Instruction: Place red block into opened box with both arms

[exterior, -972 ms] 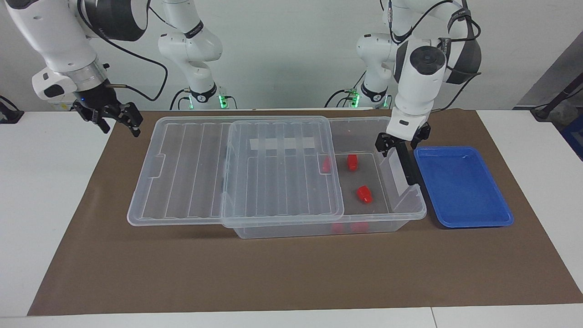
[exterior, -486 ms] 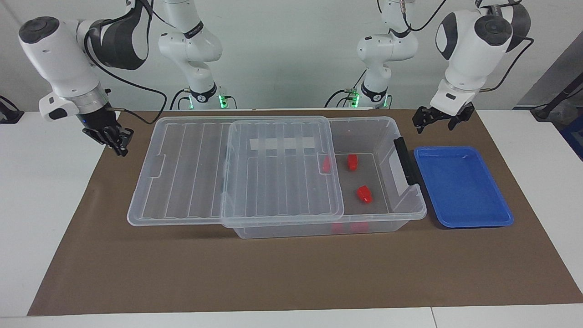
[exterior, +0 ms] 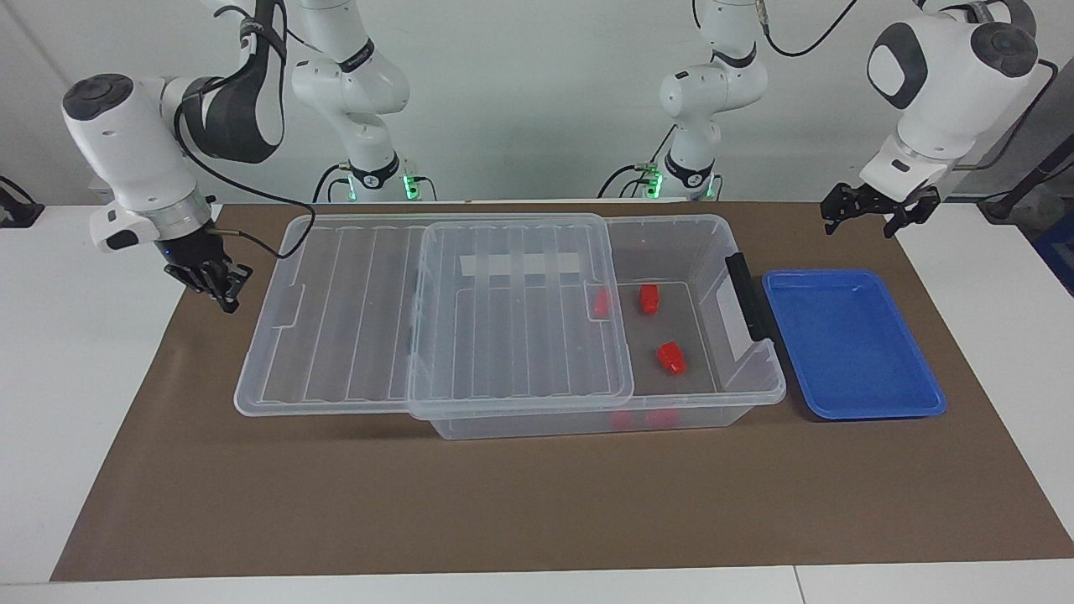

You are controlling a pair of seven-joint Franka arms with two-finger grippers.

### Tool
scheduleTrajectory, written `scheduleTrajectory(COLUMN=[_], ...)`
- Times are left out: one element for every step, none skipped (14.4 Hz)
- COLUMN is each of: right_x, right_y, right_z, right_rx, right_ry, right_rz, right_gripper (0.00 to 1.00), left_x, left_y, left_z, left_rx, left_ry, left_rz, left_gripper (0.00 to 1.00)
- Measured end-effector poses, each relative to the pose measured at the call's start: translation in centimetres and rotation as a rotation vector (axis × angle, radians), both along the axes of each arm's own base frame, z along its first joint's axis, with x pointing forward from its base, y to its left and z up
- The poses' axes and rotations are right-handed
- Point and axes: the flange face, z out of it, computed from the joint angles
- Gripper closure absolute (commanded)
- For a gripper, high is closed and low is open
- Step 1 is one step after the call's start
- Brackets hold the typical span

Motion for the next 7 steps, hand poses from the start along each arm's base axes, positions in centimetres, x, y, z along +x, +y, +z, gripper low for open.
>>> scheduleTrajectory(right_x=[0.3,0.5,0.7,0.8,0.9,0.9,1.0], right_y=[0.0,0.0,0.1,0.2,0.5,0.9,1.5], right_z=[-0.5,-1.0,-1.5,-1.8,-1.9,-1.9,-1.9], right_rx=[-0.001,-0.001,-0.002,-0.001,-0.001,-0.001,-0.001], right_ry=[-0.001,0.001,0.004,0.009,0.011,0.012,0.012], right_rz=[0.002,0.006,0.013,0.019,0.025,0.033,0.043], right_gripper=[1.0,1.0,1.0,1.0,1.0,1.0,1.0], left_x=[-0.2,-0.4,-0.7,-0.8,-1.0,-1.1,-1.1], left_y=[0.4,0.5,0.5,0.7,1.1,1.3,1.4], left_z=[-0.8,-1.4,-1.8,-1.8,-1.8,-1.8,-1.8], left_rx=[-0.001,-0.001,-0.001,-0.002,-0.003,-0.004,-0.004], left_ry=[-0.006,-0.006,-0.005,-0.005,-0.006,-0.006,-0.007], left_rz=[-0.01,-0.017,-0.03,-0.054,-0.074,-0.079,-0.071], left_gripper=[0.0,0.0,0.0,0.0,0.0,0.0,0.0])
